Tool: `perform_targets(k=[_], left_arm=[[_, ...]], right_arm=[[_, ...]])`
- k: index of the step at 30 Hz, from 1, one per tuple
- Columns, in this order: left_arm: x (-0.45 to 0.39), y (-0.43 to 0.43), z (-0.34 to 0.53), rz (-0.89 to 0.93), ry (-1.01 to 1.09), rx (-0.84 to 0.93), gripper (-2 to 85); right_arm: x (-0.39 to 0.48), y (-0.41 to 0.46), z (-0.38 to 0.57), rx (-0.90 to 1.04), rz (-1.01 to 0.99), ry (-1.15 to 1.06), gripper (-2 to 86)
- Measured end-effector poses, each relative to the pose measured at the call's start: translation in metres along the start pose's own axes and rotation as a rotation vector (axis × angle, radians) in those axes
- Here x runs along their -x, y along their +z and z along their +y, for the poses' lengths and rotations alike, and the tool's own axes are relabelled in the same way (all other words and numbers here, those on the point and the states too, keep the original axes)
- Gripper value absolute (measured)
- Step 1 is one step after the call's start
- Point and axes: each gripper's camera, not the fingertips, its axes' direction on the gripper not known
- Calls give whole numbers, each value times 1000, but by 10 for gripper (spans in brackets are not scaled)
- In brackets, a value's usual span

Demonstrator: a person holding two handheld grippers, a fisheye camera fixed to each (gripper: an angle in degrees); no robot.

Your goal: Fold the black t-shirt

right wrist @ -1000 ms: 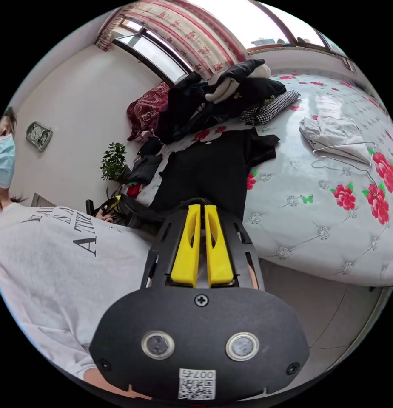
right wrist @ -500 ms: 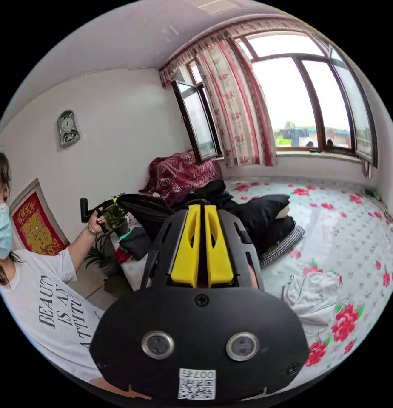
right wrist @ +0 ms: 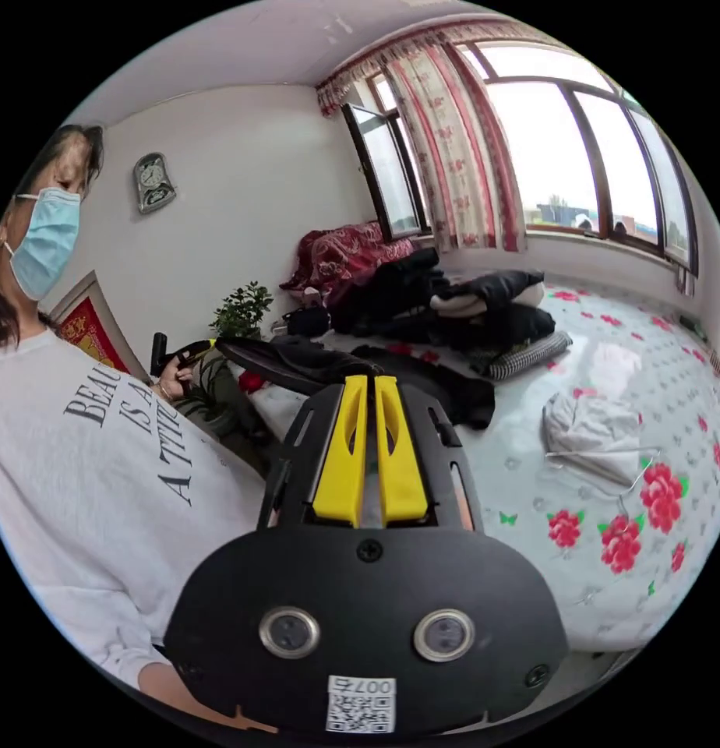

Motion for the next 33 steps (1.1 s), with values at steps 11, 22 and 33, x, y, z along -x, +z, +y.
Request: perform_targets(k=[11,22,33], left_arm=[[74,45,71,-102,-314,211,-3],[64,277,166,-58,-260,774,119],[23,349,107,-80,-80,1007,-7]], right_arm=[[-51,91,77,284,-100,340,-2],[-63,128,-11,332,-94,264,-2],[-87,160,-49,366,-72,234,-2]])
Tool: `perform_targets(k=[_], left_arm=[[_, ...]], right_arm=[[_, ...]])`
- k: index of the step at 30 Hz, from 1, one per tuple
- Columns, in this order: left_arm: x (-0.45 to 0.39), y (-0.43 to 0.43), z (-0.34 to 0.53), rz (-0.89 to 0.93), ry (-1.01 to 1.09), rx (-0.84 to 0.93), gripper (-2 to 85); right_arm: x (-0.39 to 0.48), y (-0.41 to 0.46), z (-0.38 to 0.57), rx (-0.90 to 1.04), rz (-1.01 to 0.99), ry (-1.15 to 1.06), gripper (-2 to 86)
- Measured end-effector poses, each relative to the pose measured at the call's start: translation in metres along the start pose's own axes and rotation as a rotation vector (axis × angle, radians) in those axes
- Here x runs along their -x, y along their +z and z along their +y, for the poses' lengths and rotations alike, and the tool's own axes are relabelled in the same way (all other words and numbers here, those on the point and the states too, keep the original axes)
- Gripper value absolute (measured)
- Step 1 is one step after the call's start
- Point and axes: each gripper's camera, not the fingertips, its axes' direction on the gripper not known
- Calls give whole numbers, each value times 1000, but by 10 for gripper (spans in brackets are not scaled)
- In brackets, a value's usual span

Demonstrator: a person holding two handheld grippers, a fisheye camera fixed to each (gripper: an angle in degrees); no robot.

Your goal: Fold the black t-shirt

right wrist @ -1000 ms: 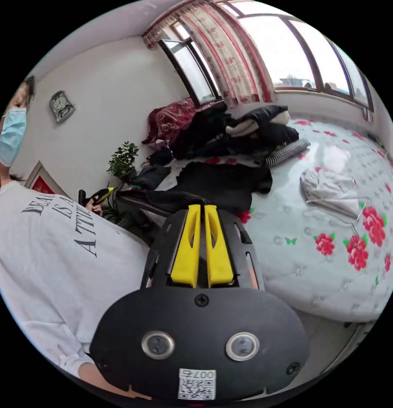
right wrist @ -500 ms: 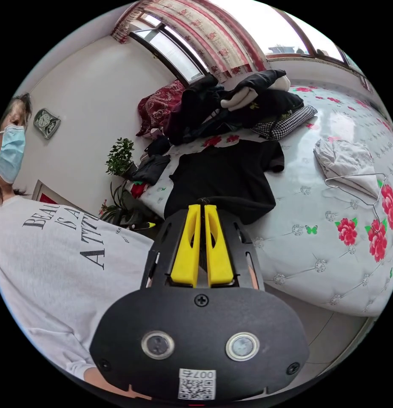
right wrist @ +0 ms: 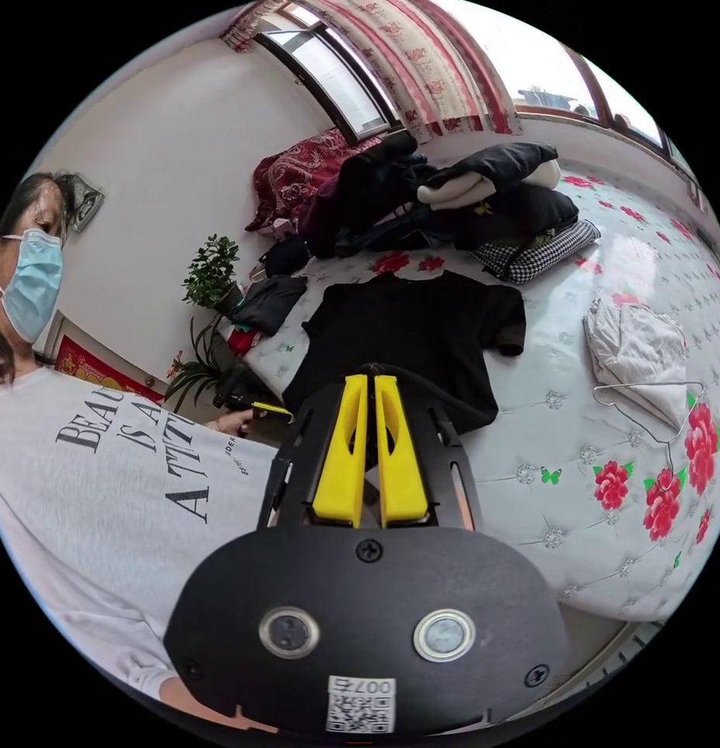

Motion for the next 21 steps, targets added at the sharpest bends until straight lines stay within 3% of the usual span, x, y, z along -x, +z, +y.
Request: perform_targets(k=[3,5,8,12,17,21], left_arm=[[-8,-56,-13,24,56,-157,-7],[-5,-93,-40,-82,91,-220,-4],[16,-103,-90,-214,62,-245,10],[43,-87,-131,-213,-73,-175,74],[21,-102,-70,-247,-51,-283,114],[0,-79,-18,-215,16,-227,125]], right_arm=[[-11,-4,-5,-34,-1,30,-2],[-22,-6,-9,-72,-3,42,-2],[-43,7,-14,-98,-25,81,-2],[-73,37,-14,-71,-54,191,-2],[-88,50,0,-72,-70,263,-2],[-99,50,9,-75,-90,308,-2]])
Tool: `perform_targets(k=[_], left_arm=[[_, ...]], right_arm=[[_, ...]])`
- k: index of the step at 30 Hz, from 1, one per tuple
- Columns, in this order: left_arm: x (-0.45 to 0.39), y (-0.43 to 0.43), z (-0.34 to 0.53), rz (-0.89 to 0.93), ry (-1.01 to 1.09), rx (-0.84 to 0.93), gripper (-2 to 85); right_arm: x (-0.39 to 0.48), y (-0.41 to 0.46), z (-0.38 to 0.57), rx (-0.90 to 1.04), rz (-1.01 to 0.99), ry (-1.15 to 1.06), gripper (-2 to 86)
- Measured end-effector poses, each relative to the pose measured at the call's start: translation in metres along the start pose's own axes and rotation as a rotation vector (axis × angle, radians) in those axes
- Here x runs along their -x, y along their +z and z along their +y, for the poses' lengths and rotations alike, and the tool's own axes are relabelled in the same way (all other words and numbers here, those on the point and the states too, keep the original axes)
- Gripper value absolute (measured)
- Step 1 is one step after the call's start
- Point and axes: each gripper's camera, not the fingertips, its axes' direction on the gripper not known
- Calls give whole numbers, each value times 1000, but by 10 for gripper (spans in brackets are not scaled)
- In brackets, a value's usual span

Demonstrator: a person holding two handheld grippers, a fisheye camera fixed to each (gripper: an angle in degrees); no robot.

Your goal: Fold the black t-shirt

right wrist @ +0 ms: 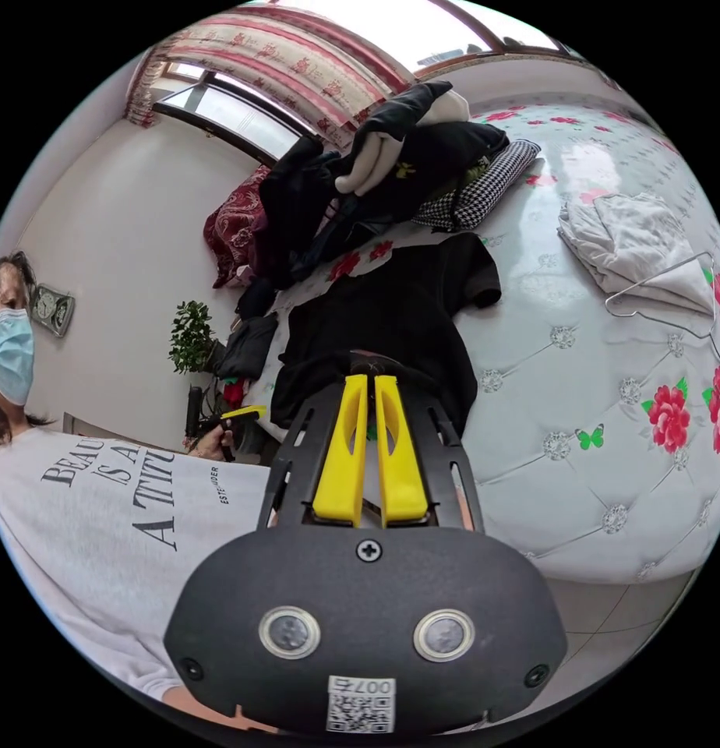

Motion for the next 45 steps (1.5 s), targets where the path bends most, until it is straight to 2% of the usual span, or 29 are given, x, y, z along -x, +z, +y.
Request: perform_targets(k=[4,7,9,12,14,17,20,22,24,26,28,32,37,41,45], left_arm=[[-27,34,17,-139,100,136,115],[-30,35,9,-208,118,111,38],[-26,32,5,-157,127,125,9],[-10,5,10,23,124,104,-1],[13,-43,30,217,63,47,-4],[38,-119,64,404,15,-40,-5],[57,-164,81,403,14,-81,-5],[72,-163,75,373,-1,-115,-5],[92,-147,55,390,-69,-164,-6],[114,-133,9,501,-154,-262,-6],[113,-149,-33,530,-118,-352,-6],[72,-255,-94,441,117,-518,-6],[49,-364,-73,392,262,-692,-7],[42,-382,-14,366,311,-713,-7],[47,-361,46,348,289,-658,-7]], right_arm=[[-7,1,-1,20,13,5,-2],[-6,1,-2,29,23,-5,-2],[-4,-2,-1,34,32,-15,-2],[1,-13,3,49,44,-27,-2],[11,-30,11,71,40,-33,-2],[31,-60,21,116,-3,-63,-2],[45,-81,22,125,-48,-121,-3],[44,-79,14,100,-106,-150,-3],[41,-69,-4,72,-115,-166,-3],[43,-57,-44,34,-54,-214,-3],[52,-62,-80,-35,-35,-236,-3],[108,-125,-136,-275,25,-360,-2],[188,-196,-119,-428,83,-617,-2],[219,-207,-57,-438,152,-774,-2],[212,-191,-3,-354,130,-784,-2]])
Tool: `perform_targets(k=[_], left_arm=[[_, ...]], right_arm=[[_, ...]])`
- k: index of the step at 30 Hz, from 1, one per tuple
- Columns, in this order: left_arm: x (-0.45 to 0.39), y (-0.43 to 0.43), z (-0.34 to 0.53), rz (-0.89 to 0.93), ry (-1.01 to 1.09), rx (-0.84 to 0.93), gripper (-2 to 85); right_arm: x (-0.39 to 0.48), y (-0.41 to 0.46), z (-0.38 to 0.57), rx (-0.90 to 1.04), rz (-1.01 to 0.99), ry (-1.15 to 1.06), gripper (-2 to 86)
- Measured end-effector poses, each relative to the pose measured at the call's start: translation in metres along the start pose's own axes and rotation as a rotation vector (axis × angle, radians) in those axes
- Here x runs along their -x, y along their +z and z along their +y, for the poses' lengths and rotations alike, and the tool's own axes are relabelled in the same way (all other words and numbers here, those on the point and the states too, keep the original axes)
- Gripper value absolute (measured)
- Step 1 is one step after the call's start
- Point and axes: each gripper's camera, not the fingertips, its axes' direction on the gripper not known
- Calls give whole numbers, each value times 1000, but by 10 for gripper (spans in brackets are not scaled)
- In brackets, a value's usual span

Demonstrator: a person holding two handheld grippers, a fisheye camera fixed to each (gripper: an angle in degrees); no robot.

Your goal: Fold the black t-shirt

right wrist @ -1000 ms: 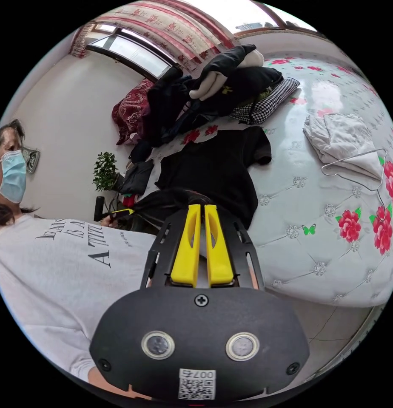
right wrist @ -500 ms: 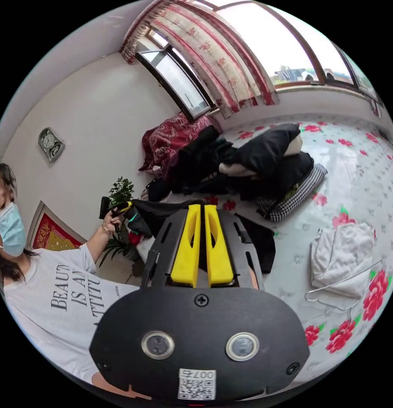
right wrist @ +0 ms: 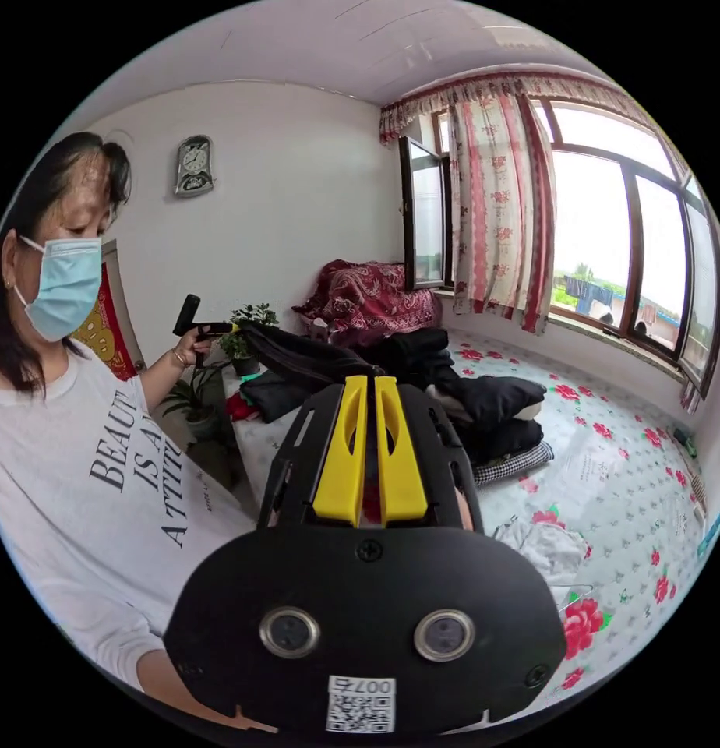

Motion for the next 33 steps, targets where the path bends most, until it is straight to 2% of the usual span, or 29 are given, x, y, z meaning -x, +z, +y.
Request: perform_targets(k=[4,6,8,13,16,21,24,26,29,33], left_arm=[[9,5,91,-21,-125,108,-6],[24,17,134,-15,-242,190,-6],[45,41,186,-27,-378,345,-5],[70,80,237,-13,-531,534,-5],[78,92,219,3,-498,557,-4],[122,123,157,17,-489,524,4],[165,172,114,37,-528,485,26],[196,217,92,-40,-529,461,77],[217,250,81,-88,-562,498,99],[210,259,86,-173,-499,577,105]], right_arm=[[24,24,79,97,-68,133,-2],[26,46,121,151,-109,265,-2],[27,82,178,300,-111,447,-2],[34,136,250,497,-127,653,-3],[25,156,254,550,-144,683,-2],[-26,183,225,456,-179,723,0],[-74,223,203,392,-154,770,4],[-112,267,199,371,-95,879,13],[-138,308,209,414,-15,1004,24],[-128,323,220,431,25,1005,36]])
